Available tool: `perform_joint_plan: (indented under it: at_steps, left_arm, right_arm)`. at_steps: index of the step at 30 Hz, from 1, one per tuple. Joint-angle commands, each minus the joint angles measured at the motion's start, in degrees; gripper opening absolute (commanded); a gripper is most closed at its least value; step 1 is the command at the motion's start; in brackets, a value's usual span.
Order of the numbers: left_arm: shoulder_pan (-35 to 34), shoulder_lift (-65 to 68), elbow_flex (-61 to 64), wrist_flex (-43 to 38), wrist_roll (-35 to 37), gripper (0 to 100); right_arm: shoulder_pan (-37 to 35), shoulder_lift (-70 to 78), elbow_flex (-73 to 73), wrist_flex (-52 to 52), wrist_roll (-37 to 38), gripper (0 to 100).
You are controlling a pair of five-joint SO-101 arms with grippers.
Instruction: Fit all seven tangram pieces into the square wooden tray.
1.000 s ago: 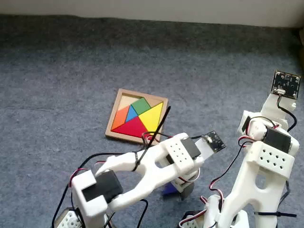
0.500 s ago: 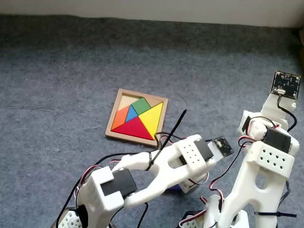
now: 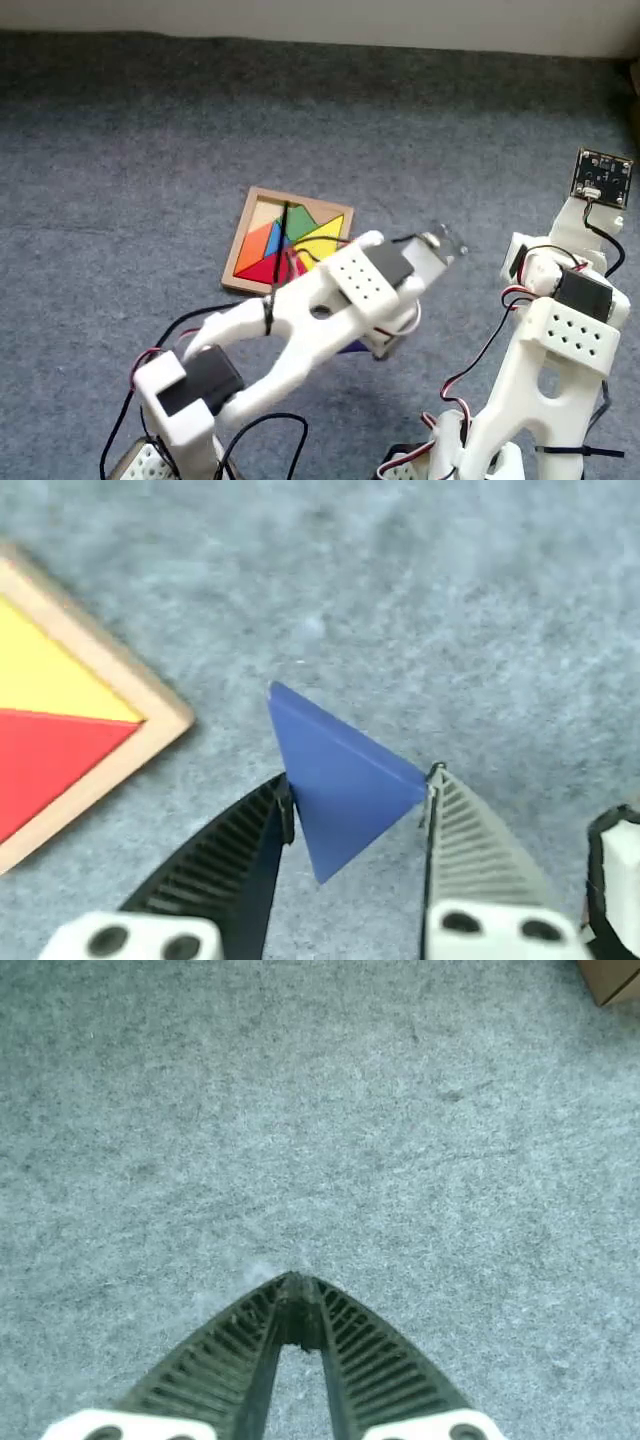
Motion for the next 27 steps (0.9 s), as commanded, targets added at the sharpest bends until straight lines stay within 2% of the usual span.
perform_joint_plan:
  at_steps: [1, 6, 13, 27]
  left_arm:
    - [-8.7, -5.8, -1.8, 0.4, 1.8, 16]
    - [-19.6, -7.1, -1.4, -4.4, 13.6, 16]
    - [-30.4, -2.8, -1.5, -12.9, 29.8, 16]
    - [-33.3, -0.4, -1.3, -25.5, 31.6, 16]
  right_arm:
    - [0.4, -1.5, -0.2, -1.0, -0.1, 0.9]
    - [0.3, -1.5, -0.2, -1.0, 0.0, 0.9]
    - [0.3, -1.7, 2.1, -1.5, 0.1, 0.9]
    - [0.3, -1.9, 2.3, -1.5, 0.1, 0.9]
